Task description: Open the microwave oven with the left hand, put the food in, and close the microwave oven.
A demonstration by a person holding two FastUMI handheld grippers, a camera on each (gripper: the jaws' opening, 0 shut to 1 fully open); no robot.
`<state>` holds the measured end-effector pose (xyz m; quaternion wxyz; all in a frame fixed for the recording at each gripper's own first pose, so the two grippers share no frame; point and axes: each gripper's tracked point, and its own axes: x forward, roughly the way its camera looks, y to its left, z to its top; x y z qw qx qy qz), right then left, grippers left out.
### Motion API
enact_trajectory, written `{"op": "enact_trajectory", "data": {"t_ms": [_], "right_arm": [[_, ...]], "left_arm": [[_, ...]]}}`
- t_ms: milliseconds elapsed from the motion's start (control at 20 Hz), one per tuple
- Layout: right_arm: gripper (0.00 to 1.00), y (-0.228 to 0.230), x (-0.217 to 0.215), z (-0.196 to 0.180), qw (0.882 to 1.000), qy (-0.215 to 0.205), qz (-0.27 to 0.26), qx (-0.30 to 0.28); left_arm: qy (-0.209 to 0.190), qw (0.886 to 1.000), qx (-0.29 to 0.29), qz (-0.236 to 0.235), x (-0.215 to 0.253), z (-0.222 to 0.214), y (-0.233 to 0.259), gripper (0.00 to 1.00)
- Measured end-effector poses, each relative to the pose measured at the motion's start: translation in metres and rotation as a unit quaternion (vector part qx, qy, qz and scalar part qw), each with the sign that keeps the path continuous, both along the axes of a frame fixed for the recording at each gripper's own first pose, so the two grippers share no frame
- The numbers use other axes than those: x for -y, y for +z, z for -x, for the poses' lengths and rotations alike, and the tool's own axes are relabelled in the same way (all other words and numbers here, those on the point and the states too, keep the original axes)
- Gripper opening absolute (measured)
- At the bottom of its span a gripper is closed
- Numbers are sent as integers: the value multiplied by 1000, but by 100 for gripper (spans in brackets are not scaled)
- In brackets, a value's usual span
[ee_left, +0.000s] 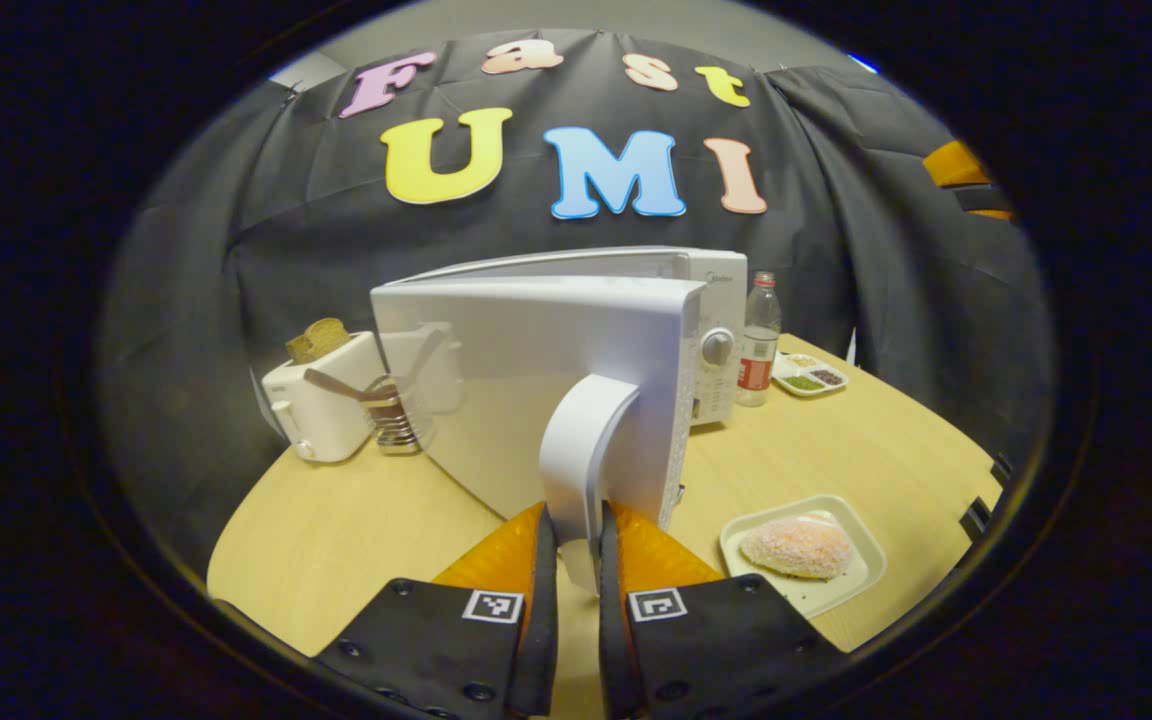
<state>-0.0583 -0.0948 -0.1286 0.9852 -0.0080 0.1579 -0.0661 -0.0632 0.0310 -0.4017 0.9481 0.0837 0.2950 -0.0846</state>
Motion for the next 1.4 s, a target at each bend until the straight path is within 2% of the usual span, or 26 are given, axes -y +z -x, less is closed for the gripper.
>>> {"op": "enact_trajectory", "data": {"t_ms": [250, 400, 600, 700, 750, 800, 900, 1100, 1200, 1300, 1400], "right_arm": [[98, -27, -17, -9, 998, 33, -26, -37], [98, -37, -27, -12, 997, 56, -28, -53], [98, -54, -38, -13, 993, 80, -20, -80], [98, -59, -40, -14, 992, 85, -16, -88], [98, -62, -43, -14, 992, 87, -16, -91], [98, -63, -45, -14, 992, 89, -14, -93], [98, -66, -50, -16, 991, 92, -12, -98], [98, -65, -63, -18, 990, 103, -5, -98], [98, -66, -69, -17, 989, 109, 0, -99], [98, -68, -73, -17, 989, 110, 2, -102], [98, -75, -79, -17, 987, 112, -1, -112]], "left_arm": [[64, 998, -4, -30, -66, 25, 7, 25], [100, 995, -7, -18, -97, 36, 9, 24], [98, 995, -15, 3, -106, 37, 8, 25], [104, 994, -19, 19, -117, 37, 10, 42], [108, 994, -21, 24, -124, 38, 10, 61], [110, 993, -21, 26, -131, 38, 7, 69], [103, 994, -23, 24, -136, 39, 8, 93], [98, 994, -29, 29, -152, 45, 11, 93], [83, 996, -27, 35, -157, 53, 16, 93], [70, 997, -27, 24, -168, 63, 17, 93], [80, 996, -38, 13, -188, 67, 10, 93]]}}
